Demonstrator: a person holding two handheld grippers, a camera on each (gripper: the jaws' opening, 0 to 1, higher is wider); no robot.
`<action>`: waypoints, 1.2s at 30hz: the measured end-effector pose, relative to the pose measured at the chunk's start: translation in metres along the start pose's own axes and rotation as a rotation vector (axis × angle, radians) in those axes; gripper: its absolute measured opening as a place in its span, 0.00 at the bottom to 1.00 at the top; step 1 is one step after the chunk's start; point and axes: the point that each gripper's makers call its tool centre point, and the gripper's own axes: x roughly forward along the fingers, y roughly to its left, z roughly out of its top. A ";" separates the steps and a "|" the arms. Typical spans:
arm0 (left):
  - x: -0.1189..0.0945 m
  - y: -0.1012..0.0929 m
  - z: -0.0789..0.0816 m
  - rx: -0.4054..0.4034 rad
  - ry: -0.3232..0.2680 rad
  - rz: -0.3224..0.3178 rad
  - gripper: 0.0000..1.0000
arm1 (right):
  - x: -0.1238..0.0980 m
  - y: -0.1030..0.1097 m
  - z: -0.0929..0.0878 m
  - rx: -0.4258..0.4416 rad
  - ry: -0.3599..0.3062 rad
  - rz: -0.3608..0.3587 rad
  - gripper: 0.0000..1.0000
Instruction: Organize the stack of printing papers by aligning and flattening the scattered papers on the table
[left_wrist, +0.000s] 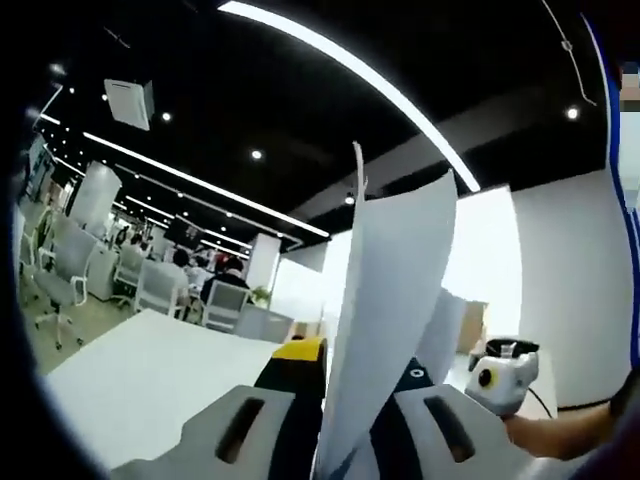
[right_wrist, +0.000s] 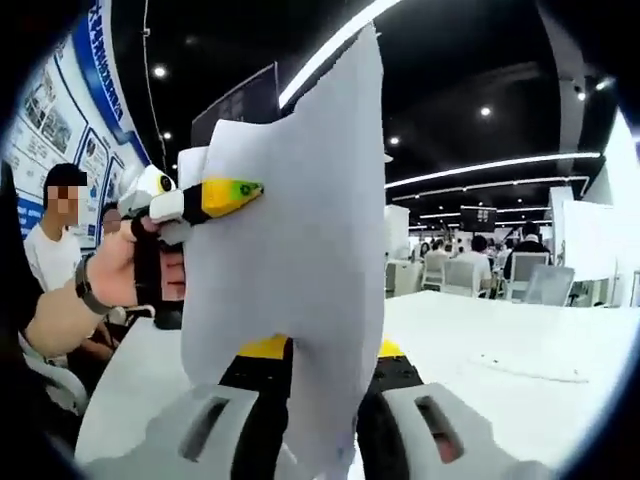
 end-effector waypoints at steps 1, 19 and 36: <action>0.000 0.000 0.001 -0.001 0.000 -0.002 0.19 | -0.003 -0.002 0.005 -0.018 -0.009 -0.001 0.21; 0.001 -0.033 0.007 -0.105 0.012 -0.133 0.34 | -0.002 -0.002 0.037 -0.070 0.053 0.064 0.28; -0.016 -0.008 0.000 -0.085 0.004 -0.095 0.16 | -0.002 0.010 0.017 -0.005 0.112 0.175 0.15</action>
